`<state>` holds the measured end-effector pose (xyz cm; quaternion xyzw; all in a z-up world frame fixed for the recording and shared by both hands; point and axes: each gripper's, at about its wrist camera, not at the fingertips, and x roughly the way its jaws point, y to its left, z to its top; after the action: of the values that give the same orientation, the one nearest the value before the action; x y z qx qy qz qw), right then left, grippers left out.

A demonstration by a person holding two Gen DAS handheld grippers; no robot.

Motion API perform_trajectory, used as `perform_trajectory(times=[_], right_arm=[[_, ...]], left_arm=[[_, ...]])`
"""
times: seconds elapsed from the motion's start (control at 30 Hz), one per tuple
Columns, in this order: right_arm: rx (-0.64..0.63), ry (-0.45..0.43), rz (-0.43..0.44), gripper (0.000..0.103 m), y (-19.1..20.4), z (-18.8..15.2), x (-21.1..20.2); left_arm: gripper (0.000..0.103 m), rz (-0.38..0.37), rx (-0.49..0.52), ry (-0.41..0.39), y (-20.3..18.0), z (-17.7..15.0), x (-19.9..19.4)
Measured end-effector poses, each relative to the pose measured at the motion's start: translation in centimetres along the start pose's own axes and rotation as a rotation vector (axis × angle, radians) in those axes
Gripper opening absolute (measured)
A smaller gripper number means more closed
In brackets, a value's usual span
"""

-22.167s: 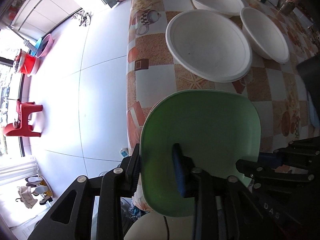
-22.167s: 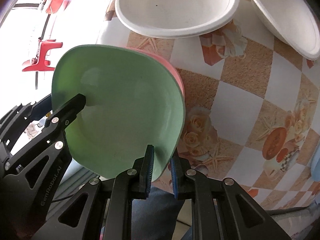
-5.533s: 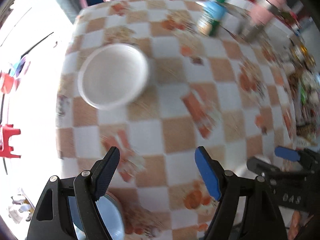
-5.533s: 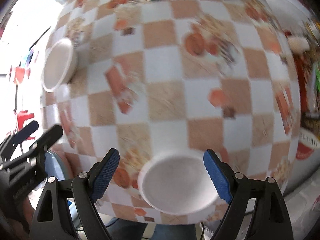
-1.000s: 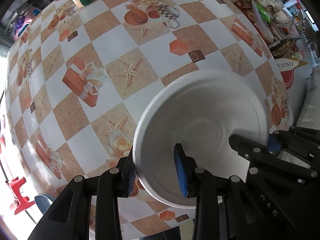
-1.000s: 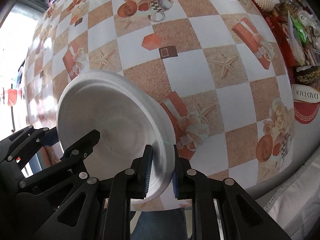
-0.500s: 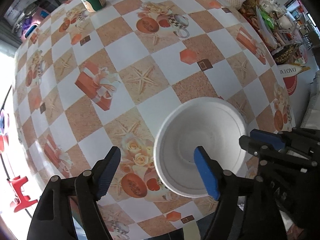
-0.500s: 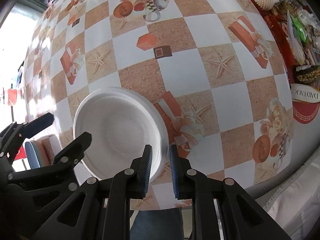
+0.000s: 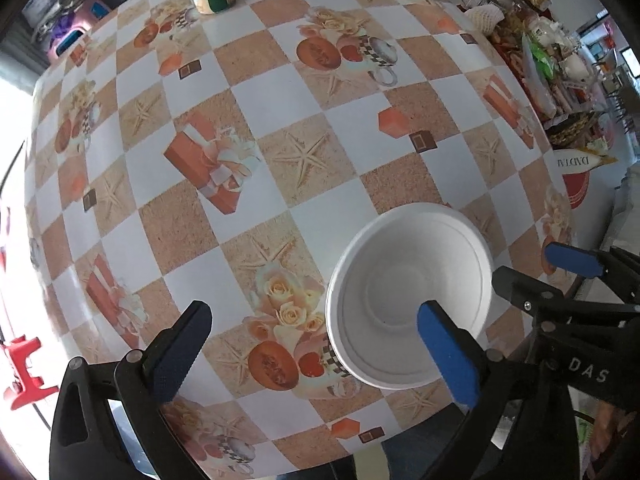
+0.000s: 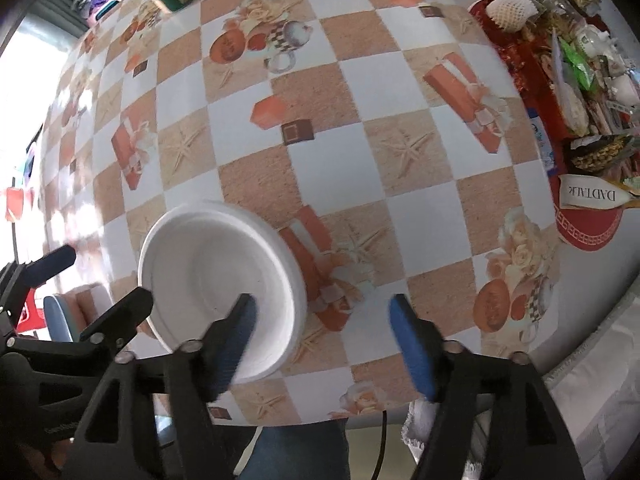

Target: Organize plates and bowls

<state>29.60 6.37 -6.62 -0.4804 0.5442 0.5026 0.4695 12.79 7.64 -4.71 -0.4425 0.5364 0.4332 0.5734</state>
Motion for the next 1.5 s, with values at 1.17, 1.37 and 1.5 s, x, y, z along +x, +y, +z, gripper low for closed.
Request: perform_trajectory(times=[1.17,1.37,1.5], right_arm=[[-0.053,-0.038,-0.086,0.102,0.3,0.6,-0.8],[-0.054,-0.015,-0.093,0.102,0.1,0.6,-0.2],[-0.051,-0.004,-0.094,0.102,-0.2,0.5,0.2]], left_arm=[[0.103,0.043,-0.02,0.048,1.1,-1.0,0.3],[0.103,0.057,-0.032,0.066,1.2,-1.2,1.1],[0.103,0.061,-0.037,0.076,1.1,-1.5,1.8]])
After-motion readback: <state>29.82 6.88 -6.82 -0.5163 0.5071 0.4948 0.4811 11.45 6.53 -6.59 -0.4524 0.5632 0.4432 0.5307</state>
